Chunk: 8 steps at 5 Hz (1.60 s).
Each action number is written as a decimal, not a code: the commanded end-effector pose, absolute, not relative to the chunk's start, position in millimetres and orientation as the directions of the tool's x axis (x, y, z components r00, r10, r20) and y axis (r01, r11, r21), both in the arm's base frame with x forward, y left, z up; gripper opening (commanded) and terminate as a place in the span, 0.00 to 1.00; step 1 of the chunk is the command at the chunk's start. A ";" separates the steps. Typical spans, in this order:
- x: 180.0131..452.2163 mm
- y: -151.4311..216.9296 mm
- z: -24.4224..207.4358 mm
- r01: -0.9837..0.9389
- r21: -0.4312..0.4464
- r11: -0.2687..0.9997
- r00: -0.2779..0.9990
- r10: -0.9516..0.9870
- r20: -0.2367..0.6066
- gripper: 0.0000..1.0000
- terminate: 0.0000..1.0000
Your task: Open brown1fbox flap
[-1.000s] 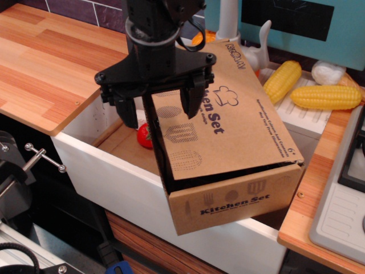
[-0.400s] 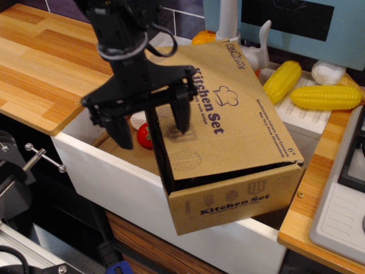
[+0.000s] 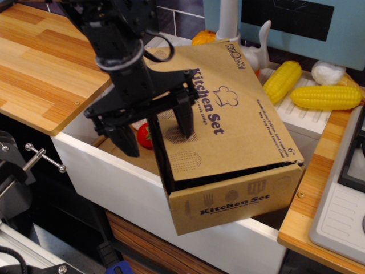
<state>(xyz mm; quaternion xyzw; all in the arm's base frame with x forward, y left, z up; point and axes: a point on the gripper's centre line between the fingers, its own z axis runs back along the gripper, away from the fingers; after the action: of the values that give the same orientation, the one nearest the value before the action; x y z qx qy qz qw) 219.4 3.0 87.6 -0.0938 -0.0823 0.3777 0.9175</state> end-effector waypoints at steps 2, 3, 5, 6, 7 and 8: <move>238.7 -19.9 102.8 -0.652 -0.298 0.698 0.702 0.703 0.111 1.00 0.00; 245.8 -31.4 113.3 -0.635 -0.287 0.717 0.719 0.685 0.120 1.00 0.00; 264.4 -48.8 141.1 -0.579 -0.214 0.786 0.752 0.617 0.231 1.00 0.00; 264.8 -55.3 155.3 -0.508 -0.128 0.852 0.783 0.518 0.345 1.00 0.00; 272.5 -66.0 170.1 -0.457 -0.054 0.888 0.799 0.437 0.413 1.00 0.00; 279.9 -81.8 178.9 -0.412 0.015 0.911 0.808 0.358 0.468 1.00 0.00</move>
<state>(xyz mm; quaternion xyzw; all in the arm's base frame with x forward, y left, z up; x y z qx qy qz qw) 278.9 -81.7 168.4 0.0751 -0.2217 0.1908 0.9533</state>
